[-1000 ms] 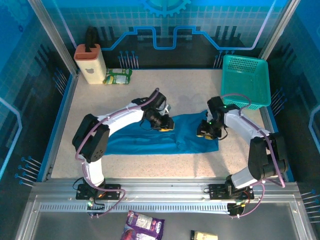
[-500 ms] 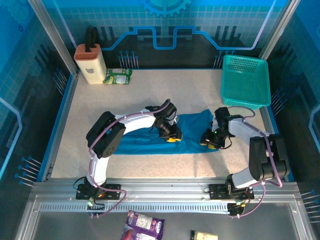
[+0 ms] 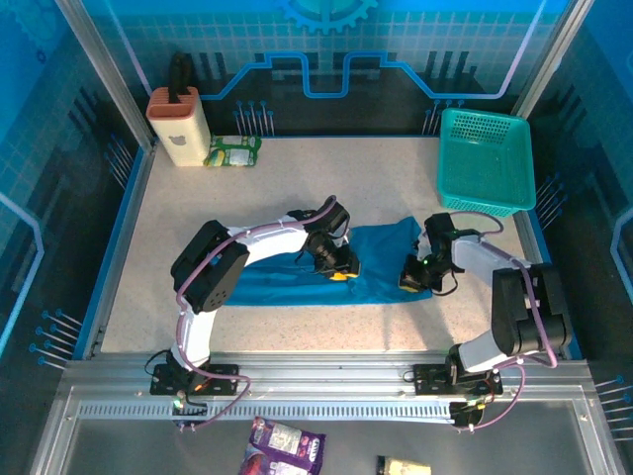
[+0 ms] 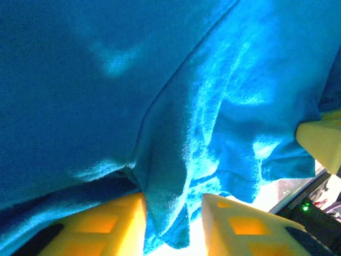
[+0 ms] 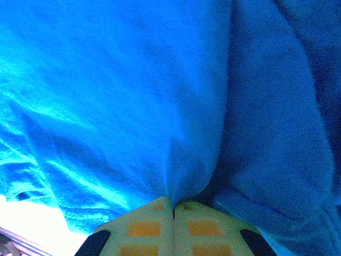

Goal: Fold the inside-out t-shirt

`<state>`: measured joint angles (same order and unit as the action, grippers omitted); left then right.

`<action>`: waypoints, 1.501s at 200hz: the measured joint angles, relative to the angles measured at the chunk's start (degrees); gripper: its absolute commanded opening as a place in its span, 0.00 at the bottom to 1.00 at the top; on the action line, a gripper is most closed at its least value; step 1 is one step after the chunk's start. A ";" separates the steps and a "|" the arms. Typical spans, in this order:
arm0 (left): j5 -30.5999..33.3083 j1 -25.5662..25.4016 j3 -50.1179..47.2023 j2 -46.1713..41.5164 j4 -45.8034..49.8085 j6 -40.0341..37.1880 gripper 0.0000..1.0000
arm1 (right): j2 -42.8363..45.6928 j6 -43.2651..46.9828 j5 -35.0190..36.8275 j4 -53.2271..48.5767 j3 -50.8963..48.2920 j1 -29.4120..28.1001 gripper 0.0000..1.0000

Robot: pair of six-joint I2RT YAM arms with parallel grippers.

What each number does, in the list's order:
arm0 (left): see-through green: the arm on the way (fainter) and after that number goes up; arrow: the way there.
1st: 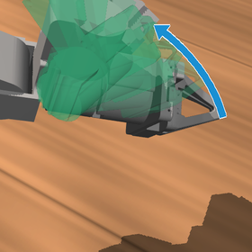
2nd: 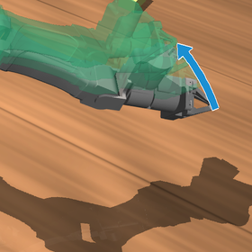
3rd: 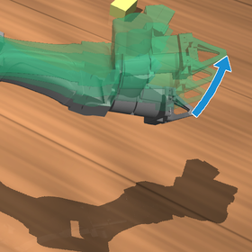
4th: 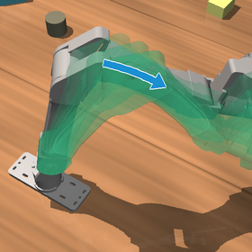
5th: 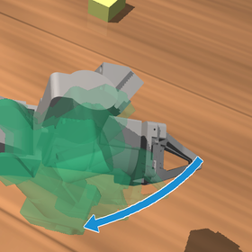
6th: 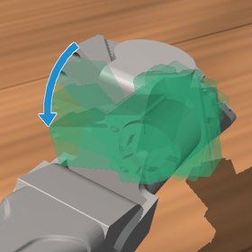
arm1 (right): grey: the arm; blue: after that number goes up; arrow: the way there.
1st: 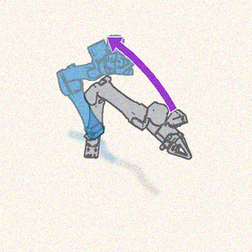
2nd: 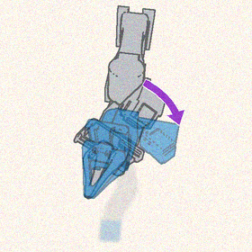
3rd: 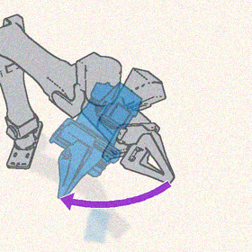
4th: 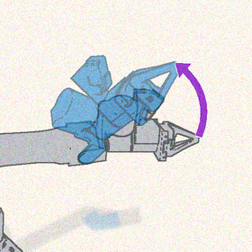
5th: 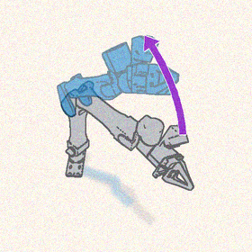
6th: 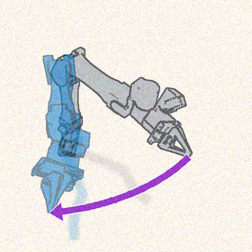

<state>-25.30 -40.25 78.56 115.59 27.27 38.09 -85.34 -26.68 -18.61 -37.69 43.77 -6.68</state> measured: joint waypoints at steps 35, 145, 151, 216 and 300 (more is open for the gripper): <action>-0.24 0.00 -0.09 0.00 -1.33 1.09 0.05 | 4.22 0.02 0.15 -2.71 0.83 0.00 0.00; 1.07 0.00 -3.89 -4.66 -0.76 0.52 0.00 | 13.73 0.09 0.59 -10.71 2.19 0.00 0.00; 1.07 0.00 -4.17 -4.66 -0.68 0.52 0.00 | 13.70 -0.02 0.57 -10.69 2.03 0.00 0.00; 1.53 0.00 -4.37 -2.47 -0.61 -0.13 0.05 | 9.05 -0.52 0.13 -7.23 0.81 0.00 0.08; 4.11 0.72 -4.15 -5.29 0.70 -1.14 0.21 | 5.14 -1.20 5.73 -6.12 5.11 0.31 0.34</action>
<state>-21.19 -39.53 74.41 110.30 27.97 36.95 -80.20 -27.88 -12.88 -43.81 48.88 -6.37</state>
